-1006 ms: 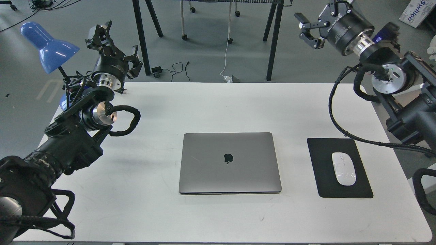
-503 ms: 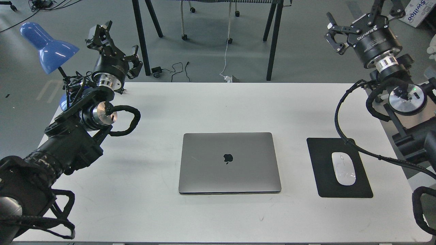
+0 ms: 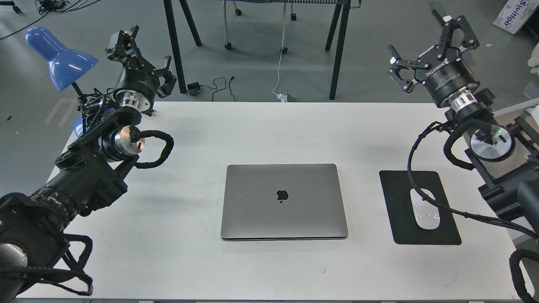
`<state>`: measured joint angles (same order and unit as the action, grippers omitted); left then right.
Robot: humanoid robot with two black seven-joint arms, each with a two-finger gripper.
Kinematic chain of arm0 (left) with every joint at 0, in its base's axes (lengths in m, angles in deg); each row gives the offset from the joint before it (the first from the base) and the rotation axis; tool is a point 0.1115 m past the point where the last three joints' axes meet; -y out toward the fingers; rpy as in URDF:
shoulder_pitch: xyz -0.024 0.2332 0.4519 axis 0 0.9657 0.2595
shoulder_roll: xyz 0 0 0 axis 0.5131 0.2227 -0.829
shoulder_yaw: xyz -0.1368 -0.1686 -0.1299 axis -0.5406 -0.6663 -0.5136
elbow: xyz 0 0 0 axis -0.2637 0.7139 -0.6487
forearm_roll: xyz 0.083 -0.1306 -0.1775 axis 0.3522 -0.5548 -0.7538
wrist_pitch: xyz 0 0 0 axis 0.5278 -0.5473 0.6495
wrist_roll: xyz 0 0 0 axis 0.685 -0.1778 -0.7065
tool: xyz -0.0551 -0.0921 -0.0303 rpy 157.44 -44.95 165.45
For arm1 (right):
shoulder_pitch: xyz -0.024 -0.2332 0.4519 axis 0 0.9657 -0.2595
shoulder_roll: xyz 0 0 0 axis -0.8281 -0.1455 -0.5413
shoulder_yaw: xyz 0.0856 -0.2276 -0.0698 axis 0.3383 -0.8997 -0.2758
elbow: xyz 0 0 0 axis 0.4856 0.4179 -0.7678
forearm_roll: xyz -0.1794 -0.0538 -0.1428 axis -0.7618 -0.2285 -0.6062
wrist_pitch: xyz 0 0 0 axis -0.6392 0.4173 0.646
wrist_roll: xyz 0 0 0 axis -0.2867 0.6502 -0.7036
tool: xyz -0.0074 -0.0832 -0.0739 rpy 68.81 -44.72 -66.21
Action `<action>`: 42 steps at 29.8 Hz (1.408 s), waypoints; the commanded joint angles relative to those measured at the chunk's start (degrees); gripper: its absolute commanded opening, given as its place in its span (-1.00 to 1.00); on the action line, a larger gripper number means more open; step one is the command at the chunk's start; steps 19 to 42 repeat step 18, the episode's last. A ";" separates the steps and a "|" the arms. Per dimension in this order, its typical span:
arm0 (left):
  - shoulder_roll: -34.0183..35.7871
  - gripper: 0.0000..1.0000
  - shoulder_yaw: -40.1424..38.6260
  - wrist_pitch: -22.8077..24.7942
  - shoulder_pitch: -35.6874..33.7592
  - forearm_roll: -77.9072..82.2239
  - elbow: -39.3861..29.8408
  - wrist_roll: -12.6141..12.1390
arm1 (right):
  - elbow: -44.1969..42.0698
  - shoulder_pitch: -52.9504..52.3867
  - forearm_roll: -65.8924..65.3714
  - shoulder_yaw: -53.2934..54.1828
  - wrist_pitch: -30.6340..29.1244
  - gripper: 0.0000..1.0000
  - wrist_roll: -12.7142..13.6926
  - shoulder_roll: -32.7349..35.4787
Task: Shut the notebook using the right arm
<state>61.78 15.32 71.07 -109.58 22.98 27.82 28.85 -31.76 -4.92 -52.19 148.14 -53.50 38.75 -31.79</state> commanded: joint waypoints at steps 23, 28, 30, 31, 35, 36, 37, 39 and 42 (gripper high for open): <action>0.08 1.00 0.09 0.04 0.00 0.00 0.00 0.00 | -0.48 -1.16 -0.20 -0.29 0.54 1.00 0.00 -0.08; 0.08 1.00 0.09 0.04 0.00 0.00 0.00 0.00 | -0.48 -1.16 -0.20 -0.29 0.54 1.00 0.00 -0.08; 0.08 1.00 0.09 0.04 0.00 0.00 0.00 0.00 | -0.48 -1.16 -0.20 -0.29 0.54 1.00 0.00 -0.08; 0.08 1.00 0.09 0.04 0.00 0.00 0.00 0.00 | -0.48 -1.16 -0.20 -0.29 0.54 1.00 0.00 -0.08; 0.08 1.00 0.09 0.04 0.00 0.00 0.00 0.00 | -0.48 -1.16 -0.20 -0.29 0.54 1.00 0.00 -0.08; 0.08 1.00 0.09 0.04 0.00 0.00 0.00 0.00 | -0.48 -1.16 -0.20 -0.29 0.54 1.00 0.00 -0.08; 0.08 1.00 0.09 0.04 0.00 0.00 0.00 0.00 | -0.48 -1.16 -0.20 -0.29 0.54 1.00 0.00 -0.08; 0.08 1.00 0.09 0.04 0.00 0.00 0.00 0.00 | -0.48 -1.16 -0.20 -0.29 0.54 1.00 0.00 -0.08; 0.08 1.00 0.09 0.04 0.00 0.00 0.00 0.00 | -0.48 -1.16 -0.20 -0.29 0.54 1.00 0.00 -0.08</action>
